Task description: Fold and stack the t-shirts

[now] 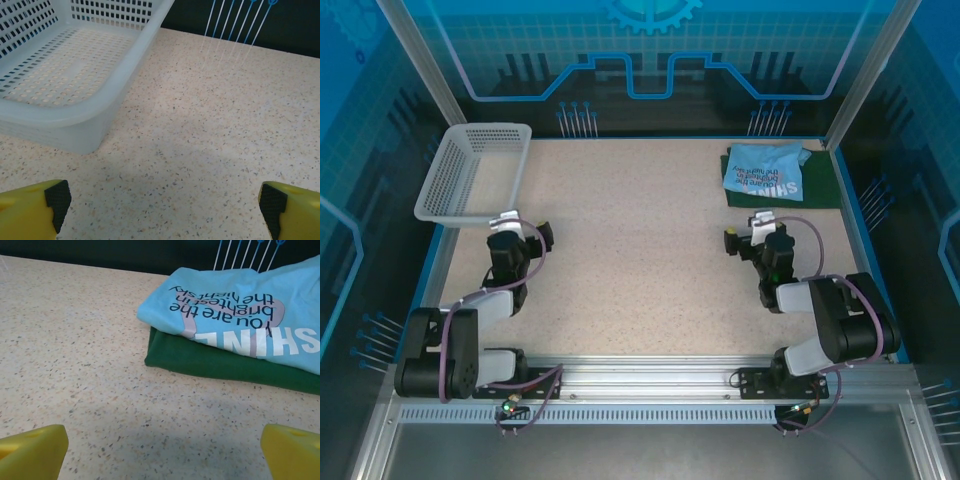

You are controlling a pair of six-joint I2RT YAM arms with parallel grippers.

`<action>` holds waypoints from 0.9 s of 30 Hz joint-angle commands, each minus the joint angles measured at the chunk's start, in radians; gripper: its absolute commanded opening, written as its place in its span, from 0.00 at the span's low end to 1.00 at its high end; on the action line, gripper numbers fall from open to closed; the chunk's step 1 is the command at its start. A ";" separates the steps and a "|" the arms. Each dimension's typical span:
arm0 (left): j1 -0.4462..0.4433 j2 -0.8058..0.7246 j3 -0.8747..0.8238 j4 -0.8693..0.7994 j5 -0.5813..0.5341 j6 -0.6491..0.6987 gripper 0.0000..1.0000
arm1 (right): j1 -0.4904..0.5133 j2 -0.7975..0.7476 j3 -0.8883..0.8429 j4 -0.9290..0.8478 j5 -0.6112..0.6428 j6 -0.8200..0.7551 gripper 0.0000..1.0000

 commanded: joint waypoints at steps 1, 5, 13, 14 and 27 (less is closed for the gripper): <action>-0.029 0.026 -0.016 0.124 0.029 -0.002 0.99 | 0.010 0.003 -0.047 0.145 0.061 -0.013 1.00; -0.052 0.094 -0.029 0.235 0.023 0.055 0.99 | -0.013 0.005 0.031 -0.002 0.055 0.013 1.00; -0.057 0.270 0.057 0.249 0.081 0.093 0.99 | -0.029 0.024 0.121 -0.154 0.060 0.038 1.00; -0.057 0.262 0.080 0.187 0.091 0.094 0.99 | -0.029 0.024 0.121 -0.152 0.060 0.037 1.00; -0.057 0.266 0.075 0.208 0.091 0.094 0.99 | -0.029 0.024 0.123 -0.154 0.060 0.038 1.00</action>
